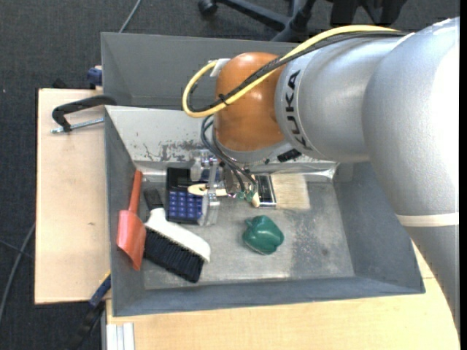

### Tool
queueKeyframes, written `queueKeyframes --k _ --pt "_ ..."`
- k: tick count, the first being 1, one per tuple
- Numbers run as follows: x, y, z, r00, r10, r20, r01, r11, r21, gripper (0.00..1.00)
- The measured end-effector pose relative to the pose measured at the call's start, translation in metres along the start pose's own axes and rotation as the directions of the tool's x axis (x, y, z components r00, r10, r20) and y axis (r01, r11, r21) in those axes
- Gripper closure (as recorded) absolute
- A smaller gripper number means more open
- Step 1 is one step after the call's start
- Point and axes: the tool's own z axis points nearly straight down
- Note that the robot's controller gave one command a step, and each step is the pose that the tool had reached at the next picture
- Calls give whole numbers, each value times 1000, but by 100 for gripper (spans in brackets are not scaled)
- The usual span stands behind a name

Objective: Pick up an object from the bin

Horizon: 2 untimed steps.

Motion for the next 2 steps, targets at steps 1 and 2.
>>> queueKeyframes --k 1,2 --pt "-2 3 37 981 192 0 -192 981 -1 0" --pt "-6 6 55 999 34 0 -34 999 -1 100"
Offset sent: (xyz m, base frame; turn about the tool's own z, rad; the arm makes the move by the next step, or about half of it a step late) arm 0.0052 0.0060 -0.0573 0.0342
